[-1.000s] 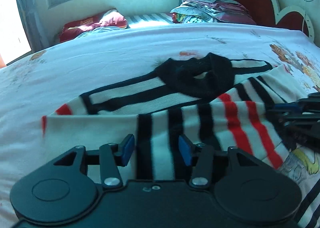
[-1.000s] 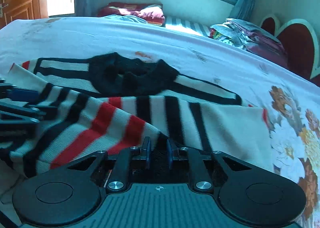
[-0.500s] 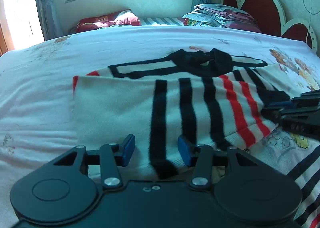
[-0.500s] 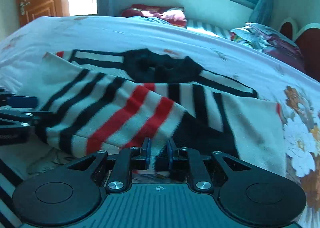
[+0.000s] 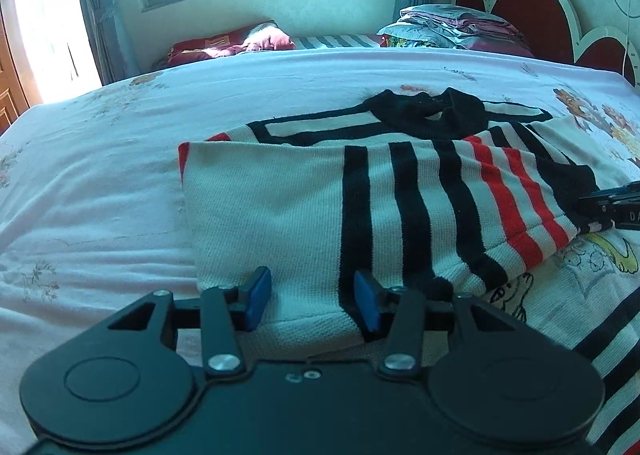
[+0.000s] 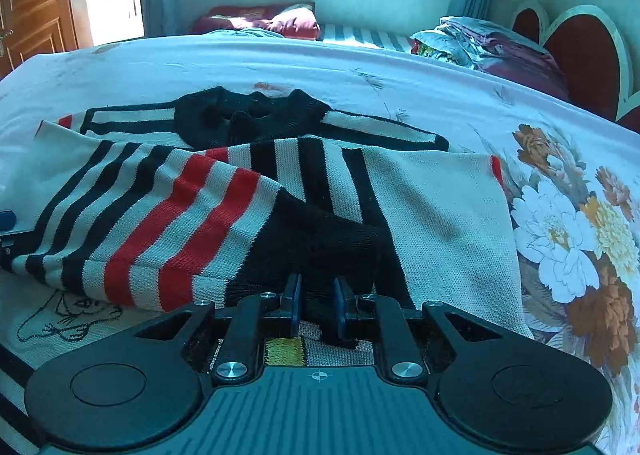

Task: Fold small clothes
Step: 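Move both tools to the sweater's hem edge, then grasp the hem with both tools and lift it toward the collar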

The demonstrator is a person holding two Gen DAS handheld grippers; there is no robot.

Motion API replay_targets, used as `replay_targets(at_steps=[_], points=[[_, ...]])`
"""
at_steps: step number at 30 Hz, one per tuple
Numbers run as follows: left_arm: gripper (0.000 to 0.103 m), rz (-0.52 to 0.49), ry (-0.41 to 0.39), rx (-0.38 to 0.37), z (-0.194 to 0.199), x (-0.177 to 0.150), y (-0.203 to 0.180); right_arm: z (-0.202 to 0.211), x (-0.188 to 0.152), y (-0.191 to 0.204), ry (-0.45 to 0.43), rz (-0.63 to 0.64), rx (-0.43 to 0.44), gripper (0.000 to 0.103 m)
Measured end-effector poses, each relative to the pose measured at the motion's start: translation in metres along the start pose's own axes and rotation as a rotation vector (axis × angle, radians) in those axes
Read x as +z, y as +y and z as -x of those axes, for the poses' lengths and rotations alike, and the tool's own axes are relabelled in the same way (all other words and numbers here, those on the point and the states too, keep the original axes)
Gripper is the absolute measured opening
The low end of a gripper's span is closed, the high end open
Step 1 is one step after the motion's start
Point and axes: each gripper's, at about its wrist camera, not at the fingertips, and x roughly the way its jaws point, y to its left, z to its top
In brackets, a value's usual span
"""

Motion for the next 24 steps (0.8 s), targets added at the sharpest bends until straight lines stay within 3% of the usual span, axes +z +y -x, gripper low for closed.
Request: replay_targets(at_steps=[11, 19, 20, 21, 22, 23, 24], points=[[0.046, -0.026, 0.001, 0.062, -0.001, -0.001, -0.012, -0.003, -0.006, 0.01, -0.032, 0.125, -0.035, 0.015], [0.047, -0.053, 0.017, 0.089, 0.001, 0.0, -0.017, -0.004, -0.006, 0.005, -0.033, 0.159, -0.007, 0.015], [0.051, -0.045, 0.023, 0.085, 0.005, 0.002, -0.015, -0.001, -0.005, 0.003, -0.027, 0.154, 0.002, 0.015], [0.068, -0.032, 0.014, 0.092, 0.014, 0.002, -0.012, 0.006, -0.004, -0.002, -0.029, 0.132, 0.02, 0.016], [0.084, -0.017, -0.02, 0.117, 0.026, -0.001, -0.01, 0.018, -0.007, -0.009, -0.045, 0.102, 0.04, 0.026], [0.1, 0.0, -0.071, 0.154, 0.042, -0.009, -0.007, 0.031, -0.014, -0.018, -0.071, 0.069, 0.054, 0.064], [0.103, 0.011, -0.097, 0.157, 0.054, -0.017, -0.004, 0.045, -0.024, -0.03, -0.099, 0.036, 0.068, 0.08]])
